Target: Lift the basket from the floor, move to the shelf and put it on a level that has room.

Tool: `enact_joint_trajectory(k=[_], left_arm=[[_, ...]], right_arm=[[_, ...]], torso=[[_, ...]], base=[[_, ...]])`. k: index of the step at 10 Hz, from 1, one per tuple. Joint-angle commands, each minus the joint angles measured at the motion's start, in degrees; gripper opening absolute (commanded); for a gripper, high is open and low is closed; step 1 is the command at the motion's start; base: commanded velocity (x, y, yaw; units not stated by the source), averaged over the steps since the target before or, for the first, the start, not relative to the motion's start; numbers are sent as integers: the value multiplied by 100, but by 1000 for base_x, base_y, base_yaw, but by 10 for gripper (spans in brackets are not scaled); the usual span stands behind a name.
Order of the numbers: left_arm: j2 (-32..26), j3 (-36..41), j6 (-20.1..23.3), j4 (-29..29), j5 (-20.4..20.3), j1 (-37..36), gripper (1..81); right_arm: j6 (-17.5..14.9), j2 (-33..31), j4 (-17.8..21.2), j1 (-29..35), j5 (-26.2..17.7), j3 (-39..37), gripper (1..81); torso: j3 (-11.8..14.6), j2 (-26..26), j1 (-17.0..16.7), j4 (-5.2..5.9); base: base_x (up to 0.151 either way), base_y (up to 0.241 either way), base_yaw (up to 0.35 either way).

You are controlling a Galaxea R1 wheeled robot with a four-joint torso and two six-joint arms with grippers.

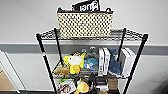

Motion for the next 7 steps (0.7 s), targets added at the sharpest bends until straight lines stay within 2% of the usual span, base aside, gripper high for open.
enact_joint_trajectory(k=[1,3,7], left_arm=[[513,-754,121,127,-70,-19,811],[971,-1337,182,127,-174,227,811],[1702,-2200,411,136,-281,623,811]], right_arm=[[-431,495,21,6,-152,-752,811],[-659,1040,21,-169,-152,-1578,811],[-818,1815,13,-451,-143,-2644,811]], torso=[[0,0,0,0],[5,0,-2,0],[7,-2,-2,0]], base=[[0,0,0],[0,0,0],[0,0,0]])
